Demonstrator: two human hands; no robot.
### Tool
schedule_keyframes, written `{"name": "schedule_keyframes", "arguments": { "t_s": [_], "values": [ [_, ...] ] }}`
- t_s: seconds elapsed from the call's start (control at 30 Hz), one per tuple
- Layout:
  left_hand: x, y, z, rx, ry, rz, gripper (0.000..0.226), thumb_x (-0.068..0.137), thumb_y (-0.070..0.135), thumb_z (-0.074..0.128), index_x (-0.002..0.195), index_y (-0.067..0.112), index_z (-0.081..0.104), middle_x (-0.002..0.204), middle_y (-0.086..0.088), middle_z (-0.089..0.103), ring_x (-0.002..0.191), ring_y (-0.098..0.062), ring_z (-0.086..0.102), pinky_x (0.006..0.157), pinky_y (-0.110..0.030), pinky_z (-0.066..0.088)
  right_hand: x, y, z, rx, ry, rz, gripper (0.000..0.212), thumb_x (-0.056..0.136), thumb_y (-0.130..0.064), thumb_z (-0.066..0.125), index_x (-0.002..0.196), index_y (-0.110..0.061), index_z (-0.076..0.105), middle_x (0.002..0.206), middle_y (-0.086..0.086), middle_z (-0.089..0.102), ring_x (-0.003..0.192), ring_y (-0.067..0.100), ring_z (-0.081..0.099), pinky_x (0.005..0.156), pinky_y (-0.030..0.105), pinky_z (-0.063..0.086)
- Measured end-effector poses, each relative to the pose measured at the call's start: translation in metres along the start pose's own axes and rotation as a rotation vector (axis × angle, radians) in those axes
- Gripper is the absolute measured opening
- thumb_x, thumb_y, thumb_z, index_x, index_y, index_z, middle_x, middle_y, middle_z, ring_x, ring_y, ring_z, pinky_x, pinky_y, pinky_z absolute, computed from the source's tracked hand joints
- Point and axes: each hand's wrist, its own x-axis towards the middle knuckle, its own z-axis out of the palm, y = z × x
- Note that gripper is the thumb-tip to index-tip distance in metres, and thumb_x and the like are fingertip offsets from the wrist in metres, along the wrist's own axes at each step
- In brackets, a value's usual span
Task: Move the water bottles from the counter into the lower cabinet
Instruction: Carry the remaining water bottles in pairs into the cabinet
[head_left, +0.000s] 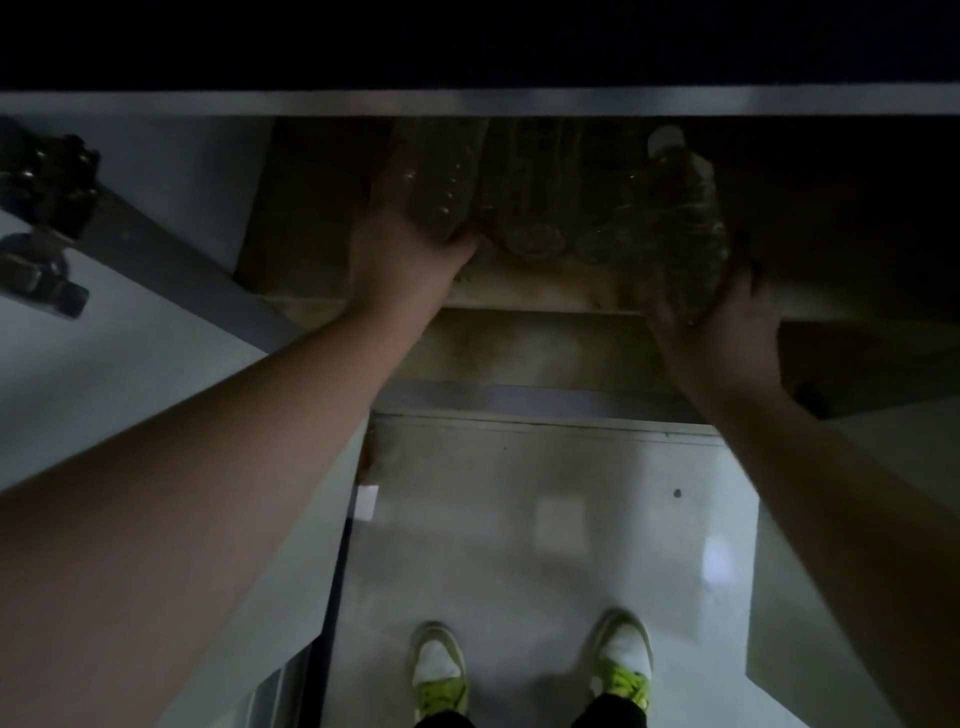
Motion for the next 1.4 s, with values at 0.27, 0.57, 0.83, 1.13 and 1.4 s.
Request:
{"name": "schedule_keyframes", "arguments": {
  "t_s": [0.27,0.57,0.83,1.13,1.4],
  "values": [
    [-0.023,-0.037,-0.006,0.028,0.054,0.204,0.069,0.086,0.044,0.069,0.146,0.021,0.041,0.143,-0.012,0.046,0.129,-0.024,0.048,0.102,-0.036,0.046,-0.039,0.009,0.008,0.061,0.134,-0.171,0.073,0.091,-0.020,0.064,0.152,-0.026,0.024,0.155,0.013,0.026,0.137,0.033,0.038,0.105,0.042,0.044],
    [-0.005,-0.016,0.007,0.156,0.113,0.210,0.067,0.092,0.037,0.064,0.150,0.018,0.037,0.150,-0.017,0.038,0.135,-0.027,0.040,0.098,-0.021,0.032,0.015,-0.011,0.025,-0.040,0.122,-0.135,0.064,0.099,-0.027,0.052,0.154,-0.026,0.019,0.158,0.016,0.021,0.132,0.033,0.045,0.101,0.041,0.048],
    [0.013,-0.013,0.015,0.245,0.119,0.203,0.065,0.098,0.038,0.053,0.154,0.020,0.025,0.155,-0.014,0.035,0.137,-0.028,0.041,0.093,-0.022,0.037,0.047,-0.017,0.025,-0.221,-0.019,-0.101,0.063,0.104,-0.030,0.037,0.156,-0.018,0.004,0.160,0.019,0.015,0.134,0.032,0.041,0.085,0.032,0.042],
    [-0.005,-0.023,0.001,0.229,-0.081,0.109,0.089,0.091,0.030,0.064,0.155,0.032,0.003,0.151,-0.018,0.037,0.121,-0.037,0.054,0.083,-0.036,0.052,0.026,-0.009,0.002,-0.204,-0.072,-0.211,0.075,0.096,-0.029,0.054,0.155,-0.021,0.008,0.155,0.020,0.023,0.120,0.038,0.051,0.086,0.042,0.049],
    [-0.092,-0.006,-0.050,0.251,-0.420,0.078,0.066,0.094,0.028,0.058,0.151,0.029,0.026,0.153,-0.005,0.036,0.127,-0.026,0.048,0.100,-0.042,0.047,-0.080,-0.021,-0.031,-0.114,-0.233,-0.176,0.057,0.095,-0.035,0.048,0.147,-0.018,0.031,0.143,0.013,0.039,0.130,0.034,0.040,0.104,0.045,0.043]
  ]
}}
